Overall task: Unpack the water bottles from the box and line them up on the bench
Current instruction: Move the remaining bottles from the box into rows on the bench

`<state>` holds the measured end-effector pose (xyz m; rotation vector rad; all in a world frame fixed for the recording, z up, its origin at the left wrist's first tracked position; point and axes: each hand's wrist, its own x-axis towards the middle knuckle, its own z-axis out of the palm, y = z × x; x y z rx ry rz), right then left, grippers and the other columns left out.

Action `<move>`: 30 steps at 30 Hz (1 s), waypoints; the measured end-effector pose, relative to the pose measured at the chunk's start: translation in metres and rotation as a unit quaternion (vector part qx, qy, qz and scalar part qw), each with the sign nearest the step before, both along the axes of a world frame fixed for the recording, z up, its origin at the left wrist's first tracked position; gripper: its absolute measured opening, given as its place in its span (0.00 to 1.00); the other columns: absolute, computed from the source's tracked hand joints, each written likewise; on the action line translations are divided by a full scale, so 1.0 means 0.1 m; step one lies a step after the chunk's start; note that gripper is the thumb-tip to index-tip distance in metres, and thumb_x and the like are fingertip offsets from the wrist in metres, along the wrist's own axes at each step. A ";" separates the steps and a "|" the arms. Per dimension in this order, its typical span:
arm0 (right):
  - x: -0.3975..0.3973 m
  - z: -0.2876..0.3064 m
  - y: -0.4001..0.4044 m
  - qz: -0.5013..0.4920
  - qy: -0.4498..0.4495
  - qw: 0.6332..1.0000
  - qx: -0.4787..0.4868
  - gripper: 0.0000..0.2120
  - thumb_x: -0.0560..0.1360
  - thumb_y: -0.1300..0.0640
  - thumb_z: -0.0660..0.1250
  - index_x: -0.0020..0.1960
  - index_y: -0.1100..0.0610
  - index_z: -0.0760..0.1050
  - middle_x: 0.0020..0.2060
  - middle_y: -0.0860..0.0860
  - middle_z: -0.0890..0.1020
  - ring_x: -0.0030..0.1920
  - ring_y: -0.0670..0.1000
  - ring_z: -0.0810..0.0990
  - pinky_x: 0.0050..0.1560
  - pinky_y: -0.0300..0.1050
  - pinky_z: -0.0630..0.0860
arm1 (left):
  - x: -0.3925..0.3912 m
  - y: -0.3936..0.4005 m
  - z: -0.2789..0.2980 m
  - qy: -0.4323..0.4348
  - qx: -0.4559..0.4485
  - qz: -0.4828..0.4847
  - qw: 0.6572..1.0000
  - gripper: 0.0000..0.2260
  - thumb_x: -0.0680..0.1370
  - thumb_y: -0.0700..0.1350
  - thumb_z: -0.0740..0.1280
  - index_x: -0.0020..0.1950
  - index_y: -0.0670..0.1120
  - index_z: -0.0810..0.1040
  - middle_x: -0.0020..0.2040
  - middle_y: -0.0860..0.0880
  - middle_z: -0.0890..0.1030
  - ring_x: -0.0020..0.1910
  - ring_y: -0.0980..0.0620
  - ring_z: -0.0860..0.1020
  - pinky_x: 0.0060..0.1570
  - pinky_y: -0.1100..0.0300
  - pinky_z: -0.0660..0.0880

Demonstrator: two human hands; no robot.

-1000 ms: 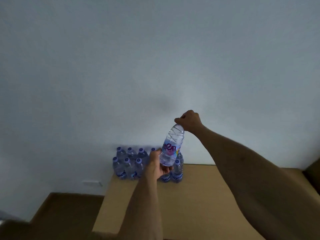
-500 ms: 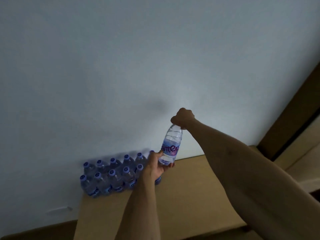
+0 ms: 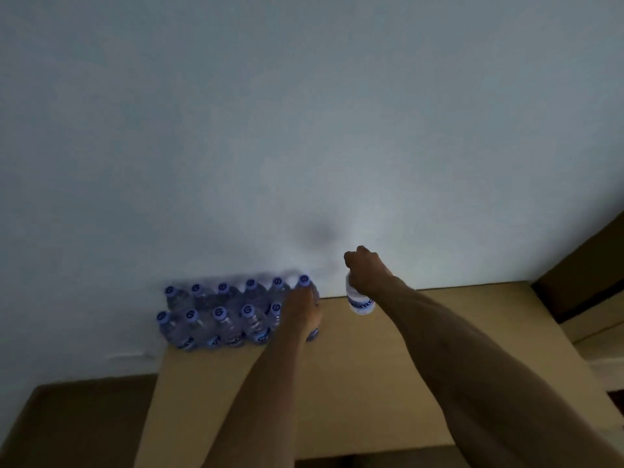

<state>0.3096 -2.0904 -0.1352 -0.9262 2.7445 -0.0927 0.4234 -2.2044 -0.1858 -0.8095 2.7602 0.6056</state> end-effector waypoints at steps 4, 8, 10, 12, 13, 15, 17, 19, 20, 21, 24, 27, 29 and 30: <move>-0.10 -0.30 -0.12 0.003 -0.024 0.999 -0.029 0.12 0.75 0.63 0.62 0.57 0.61 0.74 0.54 0.59 0.75 0.54 0.61 0.77 0.48 0.48 0.74 | 0.08 -0.22 -0.22 -0.015 -0.023 0.033 0.999 0.13 0.80 0.42 0.62 0.64 0.42 0.74 0.58 0.42 0.80 0.56 0.43 0.79 0.54 0.52 0.77; -0.13 -0.58 -0.26 0.031 -0.052 0.998 -0.030 0.07 0.72 0.65 0.63 0.48 0.62 0.76 0.49 0.60 0.79 0.51 0.61 0.79 0.42 0.45 0.72 | 0.15 -0.27 -0.42 -0.032 -0.014 0.064 0.997 0.13 0.79 0.42 0.65 0.63 0.44 0.72 0.58 0.42 0.80 0.57 0.42 0.79 0.54 0.50 0.77; -0.15 -0.68 -0.31 0.042 -0.058 0.997 -0.029 0.04 0.72 0.65 0.63 0.46 0.62 0.76 0.48 0.60 0.80 0.50 0.61 0.80 0.41 0.46 0.73 | 0.13 -0.26 -0.45 -0.036 -0.020 0.053 0.998 0.14 0.78 0.40 0.66 0.63 0.45 0.72 0.57 0.43 0.81 0.57 0.44 0.79 0.54 0.51 0.77; -0.19 -0.73 -0.34 0.048 -0.060 0.997 -0.025 0.04 0.72 0.66 0.64 0.45 0.62 0.77 0.47 0.60 0.81 0.49 0.60 0.81 0.41 0.46 0.74 | 0.07 -0.25 -0.46 -0.035 -0.020 0.045 0.998 0.15 0.78 0.40 0.66 0.64 0.45 0.72 0.57 0.44 0.80 0.57 0.45 0.79 0.55 0.52 0.77; -0.22 -0.75 -0.35 0.053 -0.059 0.997 -0.022 0.04 0.72 0.66 0.64 0.45 0.62 0.77 0.47 0.60 0.81 0.49 0.61 0.81 0.41 0.45 0.73 | 0.03 -0.25 -0.47 -0.034 -0.021 0.043 0.998 0.15 0.78 0.40 0.65 0.65 0.46 0.72 0.58 0.44 0.80 0.58 0.45 0.79 0.56 0.52 0.77; -0.27 -0.78 -0.37 0.059 -0.059 0.996 -0.014 0.05 0.71 0.67 0.64 0.46 0.62 0.77 0.48 0.60 0.81 0.50 0.61 0.81 0.42 0.45 0.74 | -0.08 -0.25 -0.49 -0.031 -0.025 0.037 0.999 0.16 0.80 0.41 0.64 0.67 0.46 0.70 0.59 0.45 0.79 0.59 0.46 0.78 0.58 0.52 0.76; -0.30 -0.85 -0.39 0.064 -0.065 0.996 -0.009 0.05 0.71 0.66 0.65 0.46 0.62 0.78 0.48 0.59 0.81 0.50 0.60 0.81 0.44 0.46 0.76 | -0.18 -0.27 -0.52 -0.034 -0.030 0.025 0.999 0.19 0.80 0.40 0.63 0.70 0.46 0.68 0.61 0.44 0.78 0.61 0.45 0.78 0.59 0.51 0.75; -0.34 -0.92 -0.42 0.070 -0.068 0.995 -0.004 0.05 0.72 0.66 0.65 0.46 0.61 0.78 0.48 0.58 0.82 0.49 0.59 0.81 0.45 0.46 0.77 | -0.26 -0.28 -0.56 -0.041 -0.038 0.003 0.998 0.19 0.80 0.38 0.62 0.71 0.45 0.66 0.62 0.43 0.77 0.61 0.44 0.77 0.58 0.52 0.76; -0.35 -0.95 -0.43 0.072 -0.069 0.995 -0.005 0.05 0.72 0.66 0.65 0.46 0.61 0.78 0.47 0.58 0.82 0.49 0.58 0.81 0.45 0.45 0.76 | -0.30 -0.30 -0.58 -0.045 -0.042 -0.002 0.998 0.19 0.80 0.38 0.61 0.71 0.45 0.67 0.62 0.43 0.77 0.61 0.44 0.77 0.58 0.52 0.76; -0.37 -0.98 -0.45 0.074 -0.069 0.995 -0.010 0.06 0.72 0.66 0.64 0.46 0.61 0.78 0.47 0.59 0.82 0.48 0.58 0.81 0.44 0.44 0.74 | -0.34 -0.32 -0.59 -0.048 -0.045 -0.001 0.998 0.18 0.80 0.38 0.62 0.70 0.45 0.67 0.63 0.43 0.77 0.60 0.44 0.78 0.57 0.52 0.76; -0.38 -1.03 -0.53 0.080 -0.061 0.995 -0.028 0.07 0.72 0.66 0.62 0.45 0.62 0.79 0.47 0.60 0.81 0.48 0.59 0.80 0.42 0.43 0.69 | -0.43 -0.42 -0.59 -0.066 -0.041 0.006 0.997 0.17 0.79 0.39 0.65 0.67 0.44 0.69 0.62 0.43 0.77 0.60 0.44 0.78 0.54 0.54 0.75; -0.40 -1.09 -0.66 0.089 -0.054 0.993 -0.048 0.09 0.73 0.65 0.61 0.48 0.62 0.80 0.49 0.59 0.81 0.51 0.59 0.79 0.48 0.45 0.73 | -0.46 -0.55 -0.61 -0.072 -0.026 -0.006 0.997 0.17 0.77 0.40 0.67 0.65 0.43 0.68 0.60 0.42 0.77 0.59 0.44 0.78 0.52 0.54 0.74; -0.41 -1.13 -0.70 0.093 -0.053 0.993 -0.051 0.11 0.74 0.66 0.61 0.51 0.62 0.80 0.52 0.59 0.80 0.54 0.59 0.79 0.52 0.45 0.73 | -0.48 -0.64 -0.63 -0.071 -0.024 -0.011 0.997 0.16 0.77 0.39 0.66 0.64 0.42 0.68 0.59 0.42 0.78 0.57 0.43 0.78 0.50 0.54 0.74; -0.41 -1.15 -0.69 0.095 -0.052 0.993 -0.049 0.11 0.74 0.65 0.61 0.53 0.62 0.80 0.53 0.59 0.79 0.56 0.59 0.78 0.53 0.45 0.72 | -0.49 -0.68 -0.65 -0.070 -0.021 -0.012 0.997 0.15 0.78 0.39 0.65 0.63 0.42 0.68 0.58 0.42 0.78 0.56 0.43 0.78 0.49 0.53 0.75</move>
